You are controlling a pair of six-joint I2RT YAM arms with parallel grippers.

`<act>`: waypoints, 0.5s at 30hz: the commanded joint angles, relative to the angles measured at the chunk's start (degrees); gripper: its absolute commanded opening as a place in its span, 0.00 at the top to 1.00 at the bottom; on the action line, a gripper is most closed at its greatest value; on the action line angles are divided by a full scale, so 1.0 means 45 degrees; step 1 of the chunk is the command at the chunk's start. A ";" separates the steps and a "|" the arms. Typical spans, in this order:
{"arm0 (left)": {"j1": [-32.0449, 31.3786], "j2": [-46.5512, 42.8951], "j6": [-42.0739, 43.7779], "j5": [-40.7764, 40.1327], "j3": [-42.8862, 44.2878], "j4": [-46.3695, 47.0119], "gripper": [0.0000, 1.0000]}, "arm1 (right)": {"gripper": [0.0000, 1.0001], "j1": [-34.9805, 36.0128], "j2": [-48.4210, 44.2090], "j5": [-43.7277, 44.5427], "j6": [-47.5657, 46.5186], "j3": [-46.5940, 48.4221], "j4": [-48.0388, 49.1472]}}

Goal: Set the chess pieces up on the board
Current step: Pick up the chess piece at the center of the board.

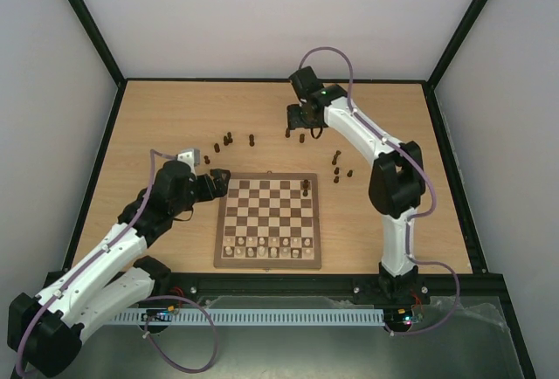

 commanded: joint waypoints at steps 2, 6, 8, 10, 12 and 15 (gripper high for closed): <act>-0.0046 -0.0121 0.0229 0.0088 0.0349 -0.0162 0.00 | 0.36 -0.0431 0.1499 -0.0572 -0.0614 0.1762 -0.0953; -0.0046 -0.0112 0.0228 0.0052 0.0300 -0.0108 0.00 | 0.44 -0.0520 0.2728 -0.0803 -0.0729 0.2426 -0.0995; -0.0045 -0.0079 0.0240 0.0020 0.0305 -0.0079 0.00 | 0.47 -0.0535 0.3208 -0.0744 -0.0785 0.2636 -0.1051; -0.0046 -0.0055 0.0235 -0.0002 0.0322 -0.0082 0.01 | 0.48 -0.0556 0.3544 -0.0776 -0.0834 0.2689 -0.1044; -0.0046 -0.0016 0.0234 -0.0024 0.0329 -0.0104 0.00 | 0.49 -0.0587 0.3800 -0.0813 -0.0867 0.2675 -0.1055; -0.0046 -0.0002 0.0237 -0.0061 0.0337 -0.0106 0.00 | 0.51 -0.0613 0.4098 -0.0814 -0.0933 0.2572 -0.1069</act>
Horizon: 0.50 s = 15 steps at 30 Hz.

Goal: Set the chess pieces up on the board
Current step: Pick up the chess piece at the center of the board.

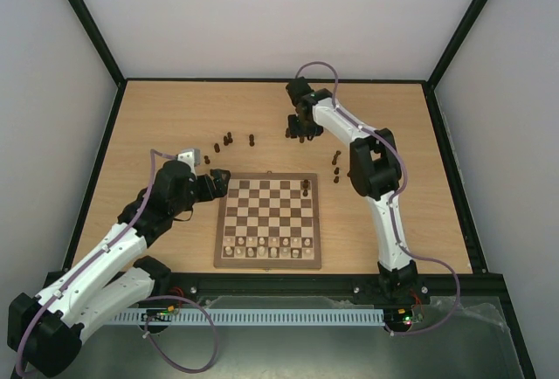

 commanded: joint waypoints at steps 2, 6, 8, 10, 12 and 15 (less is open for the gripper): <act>-0.0046 0.0004 0.0098 -0.0102 0.0258 -0.0002 0.00 | 0.52 -0.0088 0.0361 -0.0169 -0.0294 0.0244 -0.0762; -0.0044 0.0022 0.0100 -0.0197 0.0224 0.0001 0.00 | 0.57 -0.0154 0.0550 -0.0269 -0.0324 0.0222 -0.0658; -0.0046 0.0040 0.0093 -0.0221 0.0201 0.0000 0.01 | 0.58 -0.0185 0.0595 -0.0306 -0.0346 0.0231 -0.0613; -0.0046 0.0013 0.0093 -0.0256 0.0203 0.0020 0.00 | 0.61 -0.0196 0.0634 -0.0352 -0.0356 0.0221 -0.0606; -0.0046 0.0037 0.0078 -0.0278 0.0188 0.0027 0.01 | 0.62 -0.0196 0.0656 -0.0358 -0.0358 0.0176 -0.0629; -0.0046 0.0045 0.0078 -0.0295 0.0183 0.0023 0.00 | 0.63 -0.0196 0.0675 -0.0348 -0.0337 0.0096 -0.0647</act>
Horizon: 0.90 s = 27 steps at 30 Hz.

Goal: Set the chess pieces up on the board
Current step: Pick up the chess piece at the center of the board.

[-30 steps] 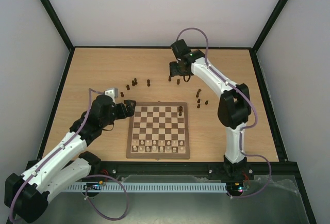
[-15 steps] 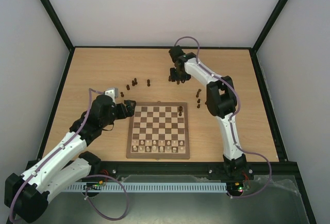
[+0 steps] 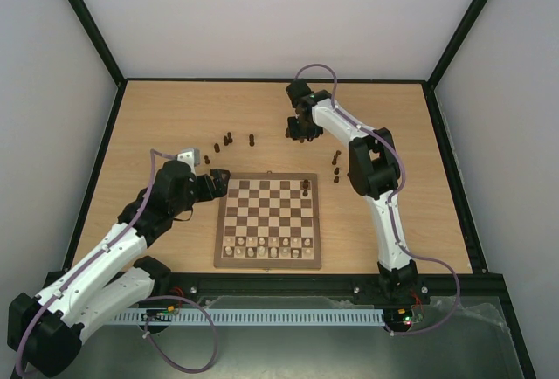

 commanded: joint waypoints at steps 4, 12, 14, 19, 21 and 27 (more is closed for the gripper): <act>-0.0037 0.0032 0.0081 -0.0228 0.0124 0.0042 0.00 | 0.66 -0.0081 0.0258 -0.0018 -0.0110 0.0052 -0.0639; -0.0046 0.0064 0.0079 -0.0228 0.0129 0.0112 0.00 | 0.75 -0.0113 0.0380 0.0139 -0.0130 0.0098 -0.0659; -0.0046 0.0062 0.0081 -0.0237 0.0115 0.0116 0.01 | 0.79 -0.0113 0.0363 0.0162 -0.0120 0.0086 -0.0688; -0.0046 0.0095 0.0078 -0.0281 0.0089 0.0141 0.00 | 0.84 -0.0113 0.0221 0.0200 -0.0113 0.0078 -0.0823; -0.0046 0.0179 0.0081 -0.0351 0.0093 0.0142 0.00 | 0.86 -0.0113 0.0060 0.0277 -0.0075 0.0031 -0.0904; -0.0046 0.0559 0.0080 -0.0293 0.0243 0.0239 0.00 | 0.86 -0.0099 -0.1548 0.0417 0.0001 -0.1135 -0.0681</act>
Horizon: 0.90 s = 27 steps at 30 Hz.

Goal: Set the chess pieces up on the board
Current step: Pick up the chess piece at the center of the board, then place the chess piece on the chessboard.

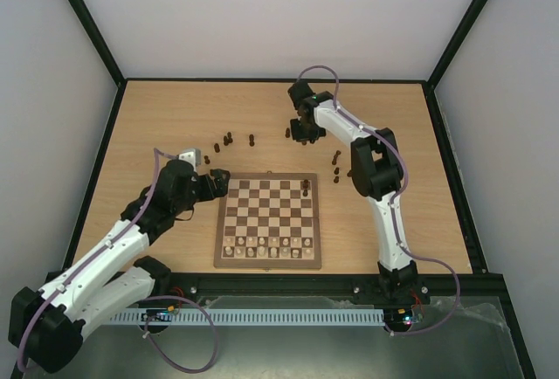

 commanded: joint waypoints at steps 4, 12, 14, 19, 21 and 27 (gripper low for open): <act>-0.0046 0.0470 0.0065 0.0028 0.0474 0.0292 0.00 | 0.87 0.0012 -0.2794 0.0172 0.0219 -0.2048 -0.0368; -0.0046 0.1087 -0.0189 0.0256 0.0576 0.0914 0.00 | 0.86 0.0692 -0.5775 -0.0188 0.0490 -0.4976 0.0007; -0.0063 0.1370 -0.0200 0.0310 0.0643 0.1052 0.01 | 0.85 0.1058 -0.6481 -0.0212 0.0600 -0.5693 -0.0001; -0.0066 0.1403 -0.0225 0.0333 0.0598 0.1104 0.00 | 0.84 0.1994 -0.7695 -0.0457 0.0862 -0.6747 -0.0025; -0.0085 0.1233 -0.0220 0.0307 0.0580 0.1025 0.00 | 0.84 0.2303 -0.7993 -0.0530 0.0974 -0.6995 -0.0068; -0.0085 0.0817 -0.0178 0.0226 0.0556 0.0684 0.00 | 0.82 0.3104 -0.8102 -0.0459 0.1315 -0.7412 -0.0248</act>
